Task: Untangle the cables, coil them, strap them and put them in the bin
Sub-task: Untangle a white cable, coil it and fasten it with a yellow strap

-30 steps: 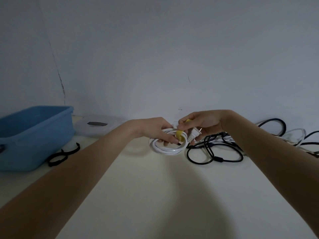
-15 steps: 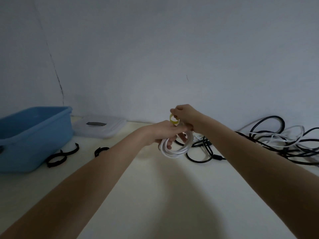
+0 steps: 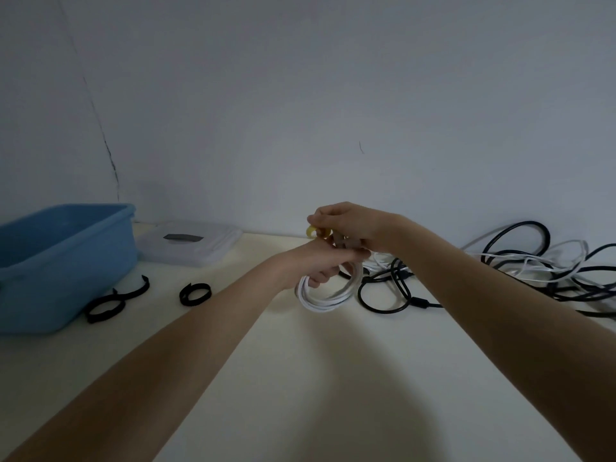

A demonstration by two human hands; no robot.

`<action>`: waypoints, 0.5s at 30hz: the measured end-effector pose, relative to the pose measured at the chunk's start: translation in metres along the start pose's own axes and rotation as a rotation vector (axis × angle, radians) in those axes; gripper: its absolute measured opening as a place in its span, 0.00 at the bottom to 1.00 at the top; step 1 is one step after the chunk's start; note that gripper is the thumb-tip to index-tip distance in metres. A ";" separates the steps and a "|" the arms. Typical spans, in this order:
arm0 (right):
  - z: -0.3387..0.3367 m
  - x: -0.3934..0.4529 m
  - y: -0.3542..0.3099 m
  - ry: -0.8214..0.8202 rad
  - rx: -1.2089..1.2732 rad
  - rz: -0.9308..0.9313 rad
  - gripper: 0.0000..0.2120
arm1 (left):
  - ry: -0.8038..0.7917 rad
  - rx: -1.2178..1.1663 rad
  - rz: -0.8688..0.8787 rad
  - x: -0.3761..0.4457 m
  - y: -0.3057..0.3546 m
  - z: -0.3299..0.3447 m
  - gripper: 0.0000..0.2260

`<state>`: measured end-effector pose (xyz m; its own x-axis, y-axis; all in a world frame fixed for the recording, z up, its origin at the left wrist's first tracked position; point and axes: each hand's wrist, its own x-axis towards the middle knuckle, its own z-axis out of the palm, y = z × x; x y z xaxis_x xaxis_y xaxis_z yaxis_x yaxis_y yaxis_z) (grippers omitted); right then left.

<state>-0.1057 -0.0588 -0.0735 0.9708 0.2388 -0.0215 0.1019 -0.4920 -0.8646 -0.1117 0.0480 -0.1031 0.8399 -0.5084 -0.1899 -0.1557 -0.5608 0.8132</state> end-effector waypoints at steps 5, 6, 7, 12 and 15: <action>-0.003 0.003 0.004 0.116 0.399 0.145 0.13 | 0.206 0.191 0.144 0.001 -0.001 0.004 0.12; -0.007 0.003 0.007 0.126 0.517 0.194 0.14 | 0.225 0.168 0.156 0.000 -0.002 0.003 0.14; -0.010 0.002 0.009 0.157 0.603 0.233 0.14 | 0.252 0.136 0.162 0.001 -0.002 0.000 0.16; -0.016 0.002 0.023 0.329 0.762 0.275 0.15 | 0.324 -0.109 0.202 0.005 -0.003 -0.008 0.16; -0.016 0.002 0.026 0.355 0.709 0.229 0.14 | 0.301 -0.265 0.151 0.007 -0.001 -0.010 0.13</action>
<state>-0.0981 -0.0844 -0.0877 0.9738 -0.1409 -0.1785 -0.1526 0.1771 -0.9723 -0.1007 0.0516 -0.0999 0.9384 -0.3361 0.0796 -0.1825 -0.2870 0.9404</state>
